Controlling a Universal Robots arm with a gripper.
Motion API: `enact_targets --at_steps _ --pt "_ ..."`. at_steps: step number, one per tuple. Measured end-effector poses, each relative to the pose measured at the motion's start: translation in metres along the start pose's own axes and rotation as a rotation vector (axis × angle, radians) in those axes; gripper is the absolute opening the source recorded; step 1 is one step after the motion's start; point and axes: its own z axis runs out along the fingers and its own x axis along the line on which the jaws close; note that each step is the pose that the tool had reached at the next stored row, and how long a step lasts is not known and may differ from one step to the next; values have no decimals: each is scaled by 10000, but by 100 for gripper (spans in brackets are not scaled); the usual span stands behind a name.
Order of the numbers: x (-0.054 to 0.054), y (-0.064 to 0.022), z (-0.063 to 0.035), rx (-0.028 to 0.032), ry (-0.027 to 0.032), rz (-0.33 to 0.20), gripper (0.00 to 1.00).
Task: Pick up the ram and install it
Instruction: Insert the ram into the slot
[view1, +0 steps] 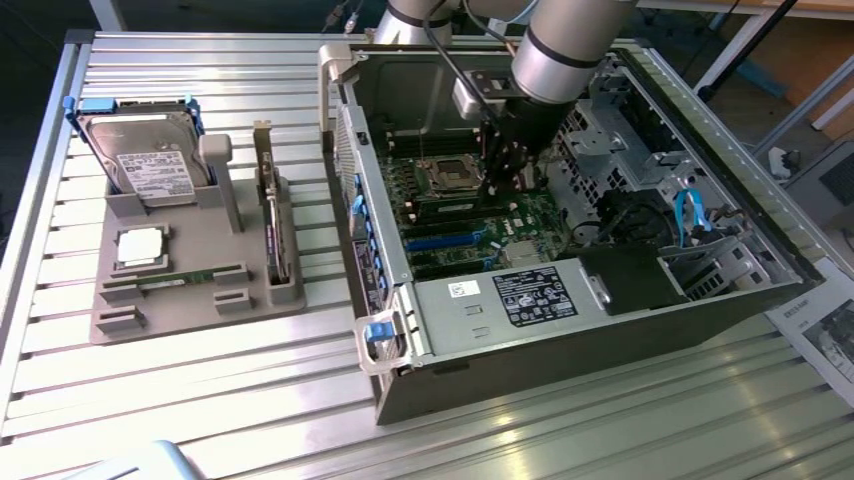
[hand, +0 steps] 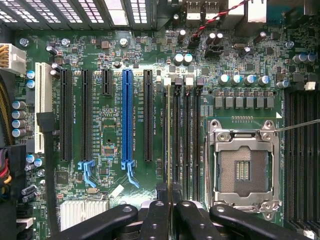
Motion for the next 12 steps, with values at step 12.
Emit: enact_targets --at_steps 12 --pt "1 -1 63 0 1 0 12"
